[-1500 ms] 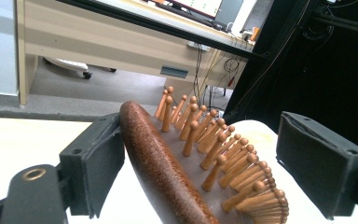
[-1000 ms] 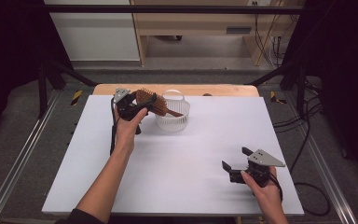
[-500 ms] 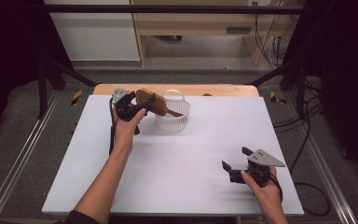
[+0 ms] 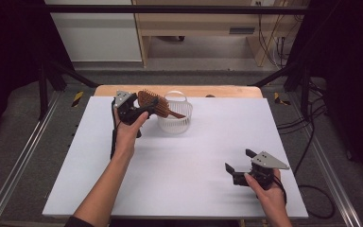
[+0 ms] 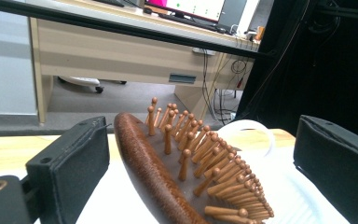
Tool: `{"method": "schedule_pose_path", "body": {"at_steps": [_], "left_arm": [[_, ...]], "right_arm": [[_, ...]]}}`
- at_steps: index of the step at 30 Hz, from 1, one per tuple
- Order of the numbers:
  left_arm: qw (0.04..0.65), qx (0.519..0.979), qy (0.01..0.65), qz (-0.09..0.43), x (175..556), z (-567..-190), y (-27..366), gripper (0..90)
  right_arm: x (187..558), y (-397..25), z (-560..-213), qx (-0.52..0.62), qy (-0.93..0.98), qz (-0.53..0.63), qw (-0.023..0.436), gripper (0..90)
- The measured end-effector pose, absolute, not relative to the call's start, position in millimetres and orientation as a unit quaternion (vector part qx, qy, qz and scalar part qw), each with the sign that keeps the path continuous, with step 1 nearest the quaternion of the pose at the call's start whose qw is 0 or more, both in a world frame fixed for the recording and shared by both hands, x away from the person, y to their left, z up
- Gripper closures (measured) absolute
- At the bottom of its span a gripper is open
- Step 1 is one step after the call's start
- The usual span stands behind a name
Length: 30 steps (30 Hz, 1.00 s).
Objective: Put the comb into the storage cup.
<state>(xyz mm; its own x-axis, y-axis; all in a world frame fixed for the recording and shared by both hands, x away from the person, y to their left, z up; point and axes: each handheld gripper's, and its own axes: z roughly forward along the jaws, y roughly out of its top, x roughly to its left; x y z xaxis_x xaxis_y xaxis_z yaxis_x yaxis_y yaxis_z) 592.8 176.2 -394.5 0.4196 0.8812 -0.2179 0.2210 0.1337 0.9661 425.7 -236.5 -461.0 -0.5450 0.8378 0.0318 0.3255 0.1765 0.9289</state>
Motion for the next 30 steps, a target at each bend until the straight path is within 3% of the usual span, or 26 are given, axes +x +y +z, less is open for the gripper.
{"method": "schedule_pose_path", "body": {"at_steps": [30], "left_arm": [[0.589, 0.611, 0.433, 0.302, 559, -390, 190, 2.9]], "right_arm": [[425, -235, -460, 0.399, 0.724, 0.502, 0.255, 3.8]]}}
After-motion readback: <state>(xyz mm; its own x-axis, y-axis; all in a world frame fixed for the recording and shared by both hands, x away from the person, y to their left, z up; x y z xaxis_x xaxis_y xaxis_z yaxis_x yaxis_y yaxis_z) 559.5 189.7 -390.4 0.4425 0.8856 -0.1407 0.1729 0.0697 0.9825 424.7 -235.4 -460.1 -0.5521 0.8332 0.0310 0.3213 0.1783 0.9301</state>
